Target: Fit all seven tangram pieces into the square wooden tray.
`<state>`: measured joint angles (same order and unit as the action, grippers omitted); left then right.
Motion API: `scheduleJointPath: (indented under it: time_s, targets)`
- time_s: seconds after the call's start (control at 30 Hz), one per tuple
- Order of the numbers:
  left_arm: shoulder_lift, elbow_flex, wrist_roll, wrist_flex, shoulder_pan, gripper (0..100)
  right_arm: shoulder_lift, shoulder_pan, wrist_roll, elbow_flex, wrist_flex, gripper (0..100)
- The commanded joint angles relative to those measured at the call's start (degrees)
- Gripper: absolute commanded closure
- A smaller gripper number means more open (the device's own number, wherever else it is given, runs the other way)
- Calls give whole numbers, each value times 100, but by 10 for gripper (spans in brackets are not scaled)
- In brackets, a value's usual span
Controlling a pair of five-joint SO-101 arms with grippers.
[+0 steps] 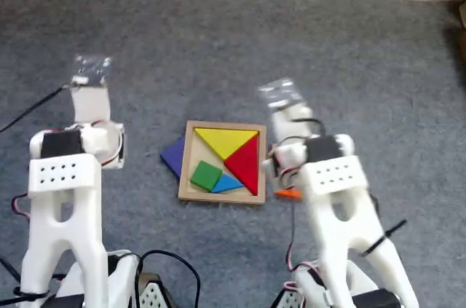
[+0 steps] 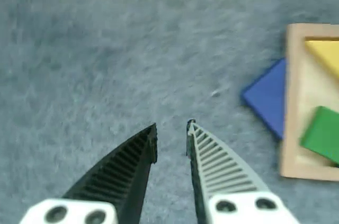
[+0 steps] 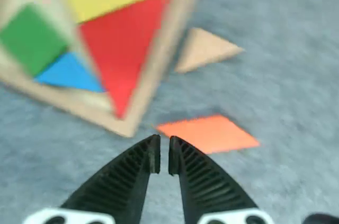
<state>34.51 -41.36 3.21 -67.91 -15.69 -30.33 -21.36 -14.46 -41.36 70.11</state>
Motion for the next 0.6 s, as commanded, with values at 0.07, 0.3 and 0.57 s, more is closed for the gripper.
scheduleJointPath:
  time_s: [0.07, 0.3, 0.57]
  targets:
    - [171, -884, -70, 870, -567, 893, -57, -1349, 70, 391, -391, 954]
    - [171, -1613, -79, 1609, -611, 892, -22, -2132, 70, 365, -1429, 954]
    - [171, -1851, -70, 1697, -611, 892, 1552, -2466, 431, 963, -2070, 954]
